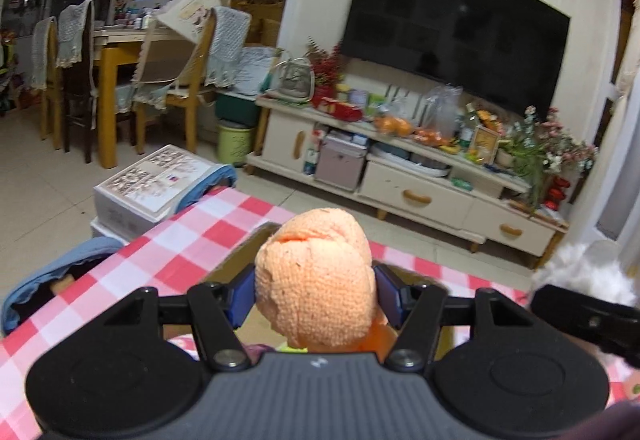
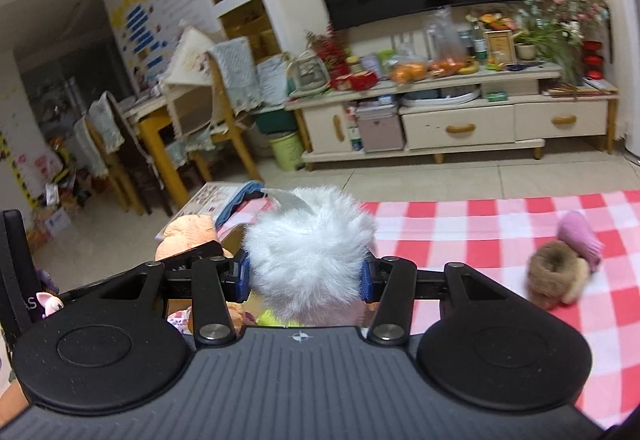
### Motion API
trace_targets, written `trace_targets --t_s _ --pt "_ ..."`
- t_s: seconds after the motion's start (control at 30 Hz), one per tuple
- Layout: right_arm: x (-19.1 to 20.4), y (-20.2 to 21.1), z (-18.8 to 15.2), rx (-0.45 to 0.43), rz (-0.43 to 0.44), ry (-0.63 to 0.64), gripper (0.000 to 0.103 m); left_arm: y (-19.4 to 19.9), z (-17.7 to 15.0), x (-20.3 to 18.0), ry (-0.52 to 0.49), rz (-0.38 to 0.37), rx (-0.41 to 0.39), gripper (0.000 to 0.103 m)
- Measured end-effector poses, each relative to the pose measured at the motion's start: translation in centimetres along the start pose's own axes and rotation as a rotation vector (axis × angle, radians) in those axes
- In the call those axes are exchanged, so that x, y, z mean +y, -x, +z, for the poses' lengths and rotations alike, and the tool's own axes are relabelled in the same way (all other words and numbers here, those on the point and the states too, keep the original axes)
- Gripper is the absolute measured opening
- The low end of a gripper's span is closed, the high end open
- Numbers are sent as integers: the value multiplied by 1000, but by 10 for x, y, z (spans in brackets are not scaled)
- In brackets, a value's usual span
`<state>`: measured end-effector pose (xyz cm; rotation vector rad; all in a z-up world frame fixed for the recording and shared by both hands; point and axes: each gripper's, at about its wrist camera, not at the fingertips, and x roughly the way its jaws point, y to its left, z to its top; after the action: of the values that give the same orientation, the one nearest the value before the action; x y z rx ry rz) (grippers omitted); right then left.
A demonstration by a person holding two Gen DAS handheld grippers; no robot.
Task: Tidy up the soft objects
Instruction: 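Lift and carry the white ball and orange plush toward the cardboard box, then lower both items into the cardboard box and open both grippers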
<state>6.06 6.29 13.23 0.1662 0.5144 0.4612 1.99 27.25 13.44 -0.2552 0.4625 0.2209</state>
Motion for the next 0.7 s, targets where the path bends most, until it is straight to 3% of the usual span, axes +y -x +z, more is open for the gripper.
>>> trace_targets --t_s 0.27,0.4,0.5,0.53,0.7 --pt "18 -41 -12 73 -26 54 63 -7 -1 17 34 48 44 63" --pt "19 -45 -18 86 -23 55 91 -5 0 18 30 65 40 72" --pt "19 -35 -20 60 -38 57 94 -1 1 14 12 68 26 86" --pt "17 -32 -21 51 -46 50 99 0 1 12 4 67 23 87" --pt "13 -14 -26 -1 -90 57 101 3 1 3 -28 48 18 92"
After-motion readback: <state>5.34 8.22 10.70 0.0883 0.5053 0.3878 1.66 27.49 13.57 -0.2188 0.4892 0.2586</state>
